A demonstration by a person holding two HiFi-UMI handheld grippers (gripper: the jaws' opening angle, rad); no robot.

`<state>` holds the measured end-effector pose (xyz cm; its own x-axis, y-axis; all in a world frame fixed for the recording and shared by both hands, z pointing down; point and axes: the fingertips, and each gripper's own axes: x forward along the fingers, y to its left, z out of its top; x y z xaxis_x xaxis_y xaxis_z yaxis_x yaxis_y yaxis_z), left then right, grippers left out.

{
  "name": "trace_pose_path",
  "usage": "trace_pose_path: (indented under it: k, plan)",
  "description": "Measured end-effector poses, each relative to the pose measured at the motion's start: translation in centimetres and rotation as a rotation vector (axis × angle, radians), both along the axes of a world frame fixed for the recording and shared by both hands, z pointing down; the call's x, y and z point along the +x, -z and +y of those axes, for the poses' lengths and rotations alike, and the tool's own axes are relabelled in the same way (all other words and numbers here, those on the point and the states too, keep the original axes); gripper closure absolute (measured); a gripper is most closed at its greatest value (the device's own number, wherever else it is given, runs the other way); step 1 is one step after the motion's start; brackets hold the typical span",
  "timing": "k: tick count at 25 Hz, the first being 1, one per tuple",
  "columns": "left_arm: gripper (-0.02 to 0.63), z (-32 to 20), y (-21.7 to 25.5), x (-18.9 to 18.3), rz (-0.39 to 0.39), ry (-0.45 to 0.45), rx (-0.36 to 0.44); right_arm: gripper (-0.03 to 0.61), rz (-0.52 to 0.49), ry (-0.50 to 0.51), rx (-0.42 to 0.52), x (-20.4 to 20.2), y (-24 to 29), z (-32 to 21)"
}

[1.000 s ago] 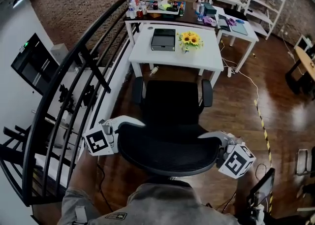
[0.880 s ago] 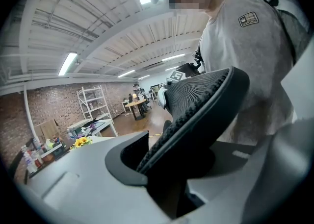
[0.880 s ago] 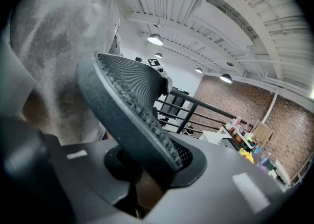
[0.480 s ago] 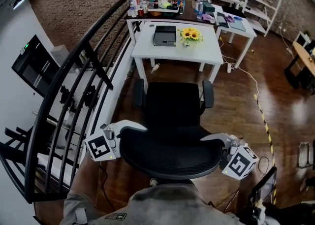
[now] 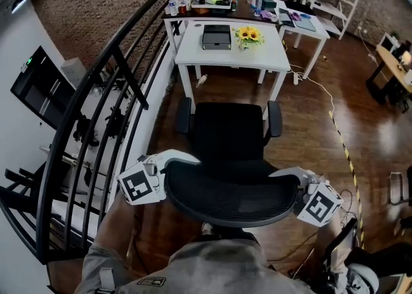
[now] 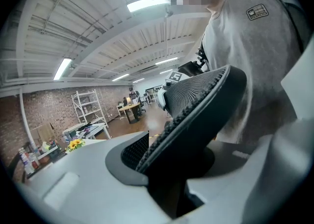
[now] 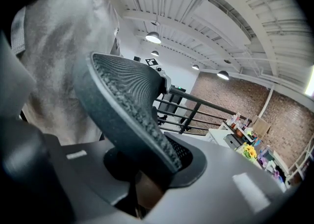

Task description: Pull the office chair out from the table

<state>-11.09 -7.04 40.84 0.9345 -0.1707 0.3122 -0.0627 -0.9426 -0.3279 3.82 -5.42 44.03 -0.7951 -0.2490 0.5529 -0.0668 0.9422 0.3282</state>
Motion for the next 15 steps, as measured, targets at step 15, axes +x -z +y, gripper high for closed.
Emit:
trace_pose_path:
  k: [15]
  plan:
    - [0.486, 4.6, -0.1, -0.7, 0.008, -0.016, -0.021, 0.485, -0.016, 0.047, -0.022, -1.0, 0.0, 5.2]
